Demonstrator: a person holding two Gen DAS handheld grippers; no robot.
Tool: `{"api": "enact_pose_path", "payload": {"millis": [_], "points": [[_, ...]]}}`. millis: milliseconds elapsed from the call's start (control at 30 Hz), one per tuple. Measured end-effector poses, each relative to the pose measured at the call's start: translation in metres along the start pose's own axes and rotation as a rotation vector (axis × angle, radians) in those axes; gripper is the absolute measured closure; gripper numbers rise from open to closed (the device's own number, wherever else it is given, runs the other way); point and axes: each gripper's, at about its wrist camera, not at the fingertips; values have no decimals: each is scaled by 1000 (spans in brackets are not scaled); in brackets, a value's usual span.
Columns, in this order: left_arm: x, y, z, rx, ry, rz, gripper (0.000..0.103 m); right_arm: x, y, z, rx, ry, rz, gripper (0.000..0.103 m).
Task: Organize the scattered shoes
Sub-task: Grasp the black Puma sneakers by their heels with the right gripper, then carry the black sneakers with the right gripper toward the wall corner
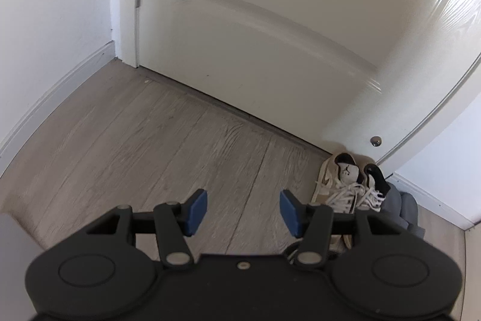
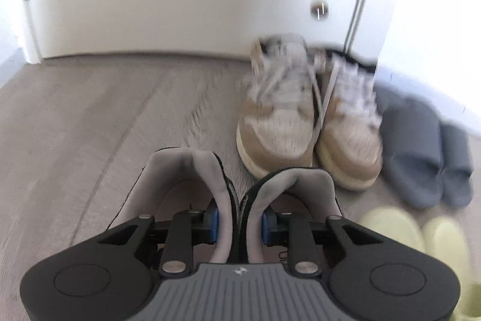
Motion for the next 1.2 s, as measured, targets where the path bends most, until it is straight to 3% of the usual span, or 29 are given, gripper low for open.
{"api": "enact_pose_path", "payload": {"millis": [167,267,400,533,667,833,900,1000,1200], "points": [[-54,33,8,9,-50,-66,49,-72,23,9,-63,-202,-78,76],[-99,73,17,-13,-74,-86,49,-104,41,33,-64,-309,-96,77],[-146,107,30,-34,-100,-72,49,-143,54,95,-8,-446,-96,77],[-201,119,55,-50,-165,-26,49,-192,59,174,65,-535,-22,77],[-241,104,83,-68,-272,31,48,-221,58,220,63,-526,120,77],[-250,77,113,-98,-355,110,48,-246,52,242,7,-523,280,77],[-245,70,132,-110,-357,97,48,-253,52,247,-27,-518,325,77],[-246,64,144,-82,-386,135,48,-259,59,246,-90,-527,396,77],[-239,86,160,-16,-352,145,48,-255,90,250,-107,-491,427,77]]}}
Point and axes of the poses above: each gripper's, at about its wrist camera, not at the fingertips, and x roughly the way its jaws point, y to its left, z to its top, and after that the axes turned 7 degrees about -x, right-handed
